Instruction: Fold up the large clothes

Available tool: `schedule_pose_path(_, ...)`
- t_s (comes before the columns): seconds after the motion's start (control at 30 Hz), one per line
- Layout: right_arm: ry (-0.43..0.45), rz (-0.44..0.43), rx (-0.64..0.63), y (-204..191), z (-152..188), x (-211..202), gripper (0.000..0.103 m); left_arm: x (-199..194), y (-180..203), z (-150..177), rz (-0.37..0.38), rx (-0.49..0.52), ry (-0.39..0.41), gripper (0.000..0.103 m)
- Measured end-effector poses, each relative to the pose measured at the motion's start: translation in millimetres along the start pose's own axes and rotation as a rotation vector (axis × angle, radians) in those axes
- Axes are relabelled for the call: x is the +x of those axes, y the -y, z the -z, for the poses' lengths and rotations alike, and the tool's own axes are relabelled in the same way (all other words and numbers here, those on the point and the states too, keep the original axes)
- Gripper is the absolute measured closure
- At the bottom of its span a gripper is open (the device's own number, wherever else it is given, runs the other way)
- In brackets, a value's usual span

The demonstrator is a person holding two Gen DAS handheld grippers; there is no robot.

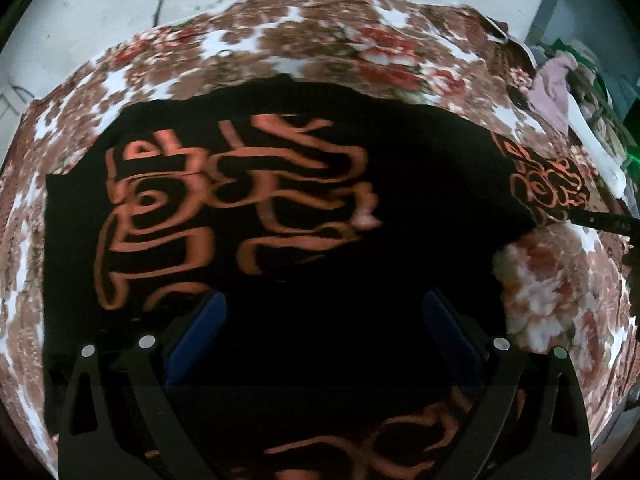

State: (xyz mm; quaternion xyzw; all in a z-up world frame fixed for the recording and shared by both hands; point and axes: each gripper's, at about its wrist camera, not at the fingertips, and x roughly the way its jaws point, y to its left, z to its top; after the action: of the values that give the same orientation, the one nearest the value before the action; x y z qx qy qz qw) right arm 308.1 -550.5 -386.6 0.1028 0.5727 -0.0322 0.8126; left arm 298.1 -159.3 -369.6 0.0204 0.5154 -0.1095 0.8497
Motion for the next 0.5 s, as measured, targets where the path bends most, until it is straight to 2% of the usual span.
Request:
schedule_pose_path(0.27,0.013,0.014,0.177,143,-16,-7,0.019,25,71,-11,-0.007,0.020,-0.005,0.006)
schedule_pose_path(0.43,0.004,-0.024,0.269,198,-25,8,0.019,39,100,-16,-0.018,0.021,-0.012,0.006)
schedule_pose_path(0.5,0.001,-0.041,0.292,208,-28,14,0.019,40,107,-16,-0.024,0.016,-0.012,0.006)
